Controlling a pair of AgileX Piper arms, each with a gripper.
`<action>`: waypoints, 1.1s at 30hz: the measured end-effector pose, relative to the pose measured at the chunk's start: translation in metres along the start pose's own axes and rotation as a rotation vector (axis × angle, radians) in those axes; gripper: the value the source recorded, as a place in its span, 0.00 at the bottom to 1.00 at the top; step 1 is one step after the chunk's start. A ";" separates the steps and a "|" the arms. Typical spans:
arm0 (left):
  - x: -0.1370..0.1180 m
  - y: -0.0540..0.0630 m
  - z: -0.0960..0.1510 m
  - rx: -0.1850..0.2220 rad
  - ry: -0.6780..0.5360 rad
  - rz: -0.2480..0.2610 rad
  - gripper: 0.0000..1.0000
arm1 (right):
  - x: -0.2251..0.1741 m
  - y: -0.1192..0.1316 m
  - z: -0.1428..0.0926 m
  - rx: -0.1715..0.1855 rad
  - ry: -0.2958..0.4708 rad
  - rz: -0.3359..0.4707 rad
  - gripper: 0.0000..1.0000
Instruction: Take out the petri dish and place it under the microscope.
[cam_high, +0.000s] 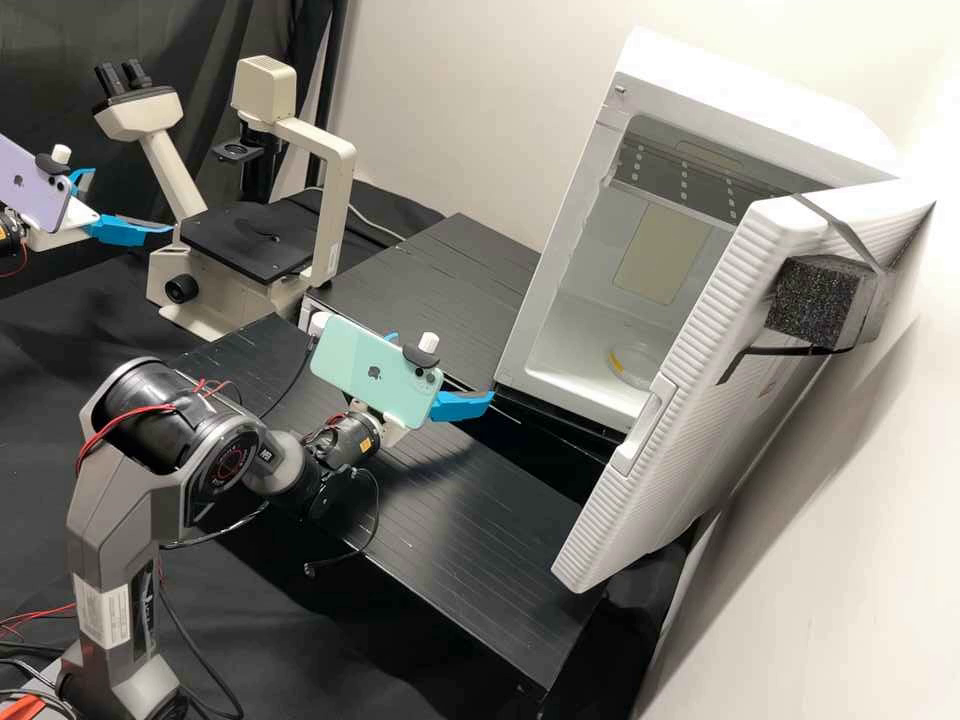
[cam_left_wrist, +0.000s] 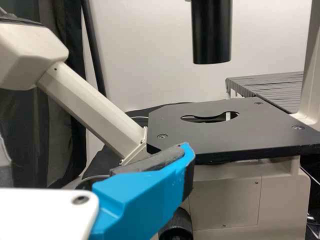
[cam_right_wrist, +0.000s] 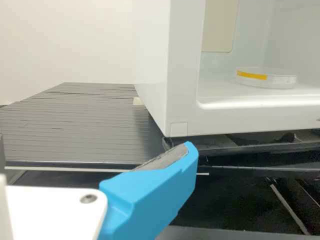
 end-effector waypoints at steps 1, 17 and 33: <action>0.000 0.000 0.000 0.000 0.000 0.000 1.00 | 0.000 0.000 0.000 0.000 0.000 0.000 1.00; 0.000 0.000 0.000 0.000 0.000 0.000 1.00 | -0.021 0.015 0.030 0.012 -0.020 0.041 1.00; 0.000 0.000 0.000 0.000 0.000 0.000 1.00 | -0.001 0.104 0.076 0.038 -0.033 0.320 1.00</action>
